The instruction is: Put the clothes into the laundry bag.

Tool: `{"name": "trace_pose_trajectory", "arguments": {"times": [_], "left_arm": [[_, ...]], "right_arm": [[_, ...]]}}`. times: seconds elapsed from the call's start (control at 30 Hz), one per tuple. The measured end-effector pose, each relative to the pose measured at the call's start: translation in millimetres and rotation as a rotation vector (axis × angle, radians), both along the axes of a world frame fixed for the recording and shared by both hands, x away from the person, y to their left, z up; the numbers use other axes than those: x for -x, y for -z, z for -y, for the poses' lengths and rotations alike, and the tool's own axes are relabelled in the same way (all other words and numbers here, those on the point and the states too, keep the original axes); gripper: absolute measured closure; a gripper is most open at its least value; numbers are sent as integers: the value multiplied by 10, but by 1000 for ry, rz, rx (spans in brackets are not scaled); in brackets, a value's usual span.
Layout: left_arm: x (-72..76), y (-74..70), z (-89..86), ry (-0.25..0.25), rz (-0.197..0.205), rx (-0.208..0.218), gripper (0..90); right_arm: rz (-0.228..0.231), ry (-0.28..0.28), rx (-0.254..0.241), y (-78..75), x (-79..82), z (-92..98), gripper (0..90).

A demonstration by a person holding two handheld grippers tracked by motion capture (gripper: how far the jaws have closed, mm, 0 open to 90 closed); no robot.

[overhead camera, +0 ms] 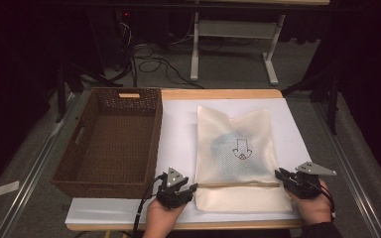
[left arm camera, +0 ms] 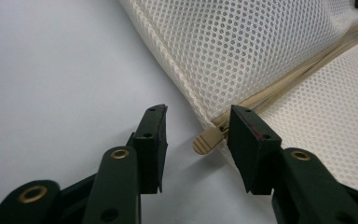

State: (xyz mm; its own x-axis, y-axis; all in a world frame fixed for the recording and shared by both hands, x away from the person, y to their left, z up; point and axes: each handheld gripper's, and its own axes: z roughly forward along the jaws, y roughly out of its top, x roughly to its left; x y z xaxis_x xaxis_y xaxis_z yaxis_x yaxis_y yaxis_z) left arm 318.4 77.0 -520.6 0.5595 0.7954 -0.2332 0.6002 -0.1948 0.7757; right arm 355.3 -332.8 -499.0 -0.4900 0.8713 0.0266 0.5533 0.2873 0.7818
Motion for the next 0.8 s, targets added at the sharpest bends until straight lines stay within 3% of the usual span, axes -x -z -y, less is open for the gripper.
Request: {"name": "trace_pose_trajectory", "arguments": {"times": [0.13,0.37,0.57,0.8], "left_arm": [[-14,33,-4,17,-32,20,637],[-3,56,46,46,-46,-11,763],[41,-7,72,58,-20,-46,809],[124,-162,16,42,38,-9,808]], "right_arm": [[-3,4,-5,-2,7,-20,780],[1,0,-1,0,9,-25,784],[2,2,-3,-5,22,-32,790],[5,-1,-4,-1,18,-26,792]]}}
